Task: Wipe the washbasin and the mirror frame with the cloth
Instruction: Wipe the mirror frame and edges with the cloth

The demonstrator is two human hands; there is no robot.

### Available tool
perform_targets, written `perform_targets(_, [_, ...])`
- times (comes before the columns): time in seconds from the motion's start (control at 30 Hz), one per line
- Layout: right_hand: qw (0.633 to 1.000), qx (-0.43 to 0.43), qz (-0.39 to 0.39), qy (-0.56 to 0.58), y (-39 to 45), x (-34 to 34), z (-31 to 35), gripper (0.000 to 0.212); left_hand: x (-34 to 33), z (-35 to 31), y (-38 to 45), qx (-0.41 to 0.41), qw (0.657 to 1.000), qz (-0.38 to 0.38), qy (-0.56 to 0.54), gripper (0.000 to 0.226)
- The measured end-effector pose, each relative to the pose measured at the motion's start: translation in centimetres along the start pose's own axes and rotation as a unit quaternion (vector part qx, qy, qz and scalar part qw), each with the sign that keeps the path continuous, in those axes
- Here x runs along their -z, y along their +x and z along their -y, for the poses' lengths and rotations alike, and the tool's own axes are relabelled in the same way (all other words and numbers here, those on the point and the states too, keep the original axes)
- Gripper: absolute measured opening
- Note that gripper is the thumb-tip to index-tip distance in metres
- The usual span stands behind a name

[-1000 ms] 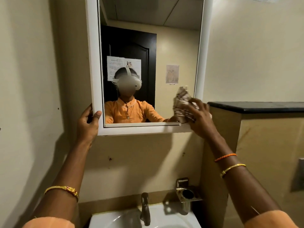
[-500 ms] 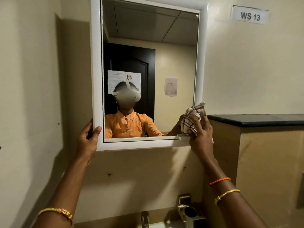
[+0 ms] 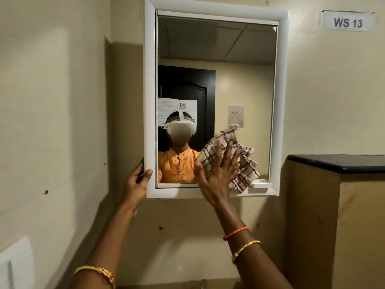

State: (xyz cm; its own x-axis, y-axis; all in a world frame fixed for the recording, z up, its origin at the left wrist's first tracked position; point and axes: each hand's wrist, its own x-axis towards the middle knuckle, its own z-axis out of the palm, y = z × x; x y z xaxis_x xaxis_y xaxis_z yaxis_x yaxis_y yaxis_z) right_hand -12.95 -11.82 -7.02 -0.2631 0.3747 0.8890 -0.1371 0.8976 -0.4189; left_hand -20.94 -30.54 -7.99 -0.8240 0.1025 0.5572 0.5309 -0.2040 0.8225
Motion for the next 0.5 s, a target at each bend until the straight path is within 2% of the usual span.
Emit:
perform_targets(0.1, [0.995,0.087,0.041,0.004,-0.4,-1.6,2.9,0.093,0.3,0.0,0.1,0.032,0.999,0.026,-0.006,0.045])
perform_targets(0.2, [0.976,0.179,0.118,-0.033,-1.6,-3.4,5.8,0.099,0.6,-0.9,-0.1,0.104,0.992,0.059,-0.036,0.041])
perform_targets(0.3, [0.967,0.200,0.137,-0.082,-3.0,-3.8,7.1,0.099,1.2,-1.7,-0.6,0.147,0.980,0.080,-0.109,0.036])
perform_targets(0.4, [0.959,0.219,0.152,-0.095,-4.5,-3.5,6.9,0.089,1.8,-1.5,-0.5,0.148,0.973,0.100,-0.148,0.044])
perform_targets(0.5, [0.937,0.248,0.201,-0.142,-6.6,-2.9,5.9,0.081,1.6,-1.8,-1.0,0.147,0.972,0.101,-0.154,0.054])
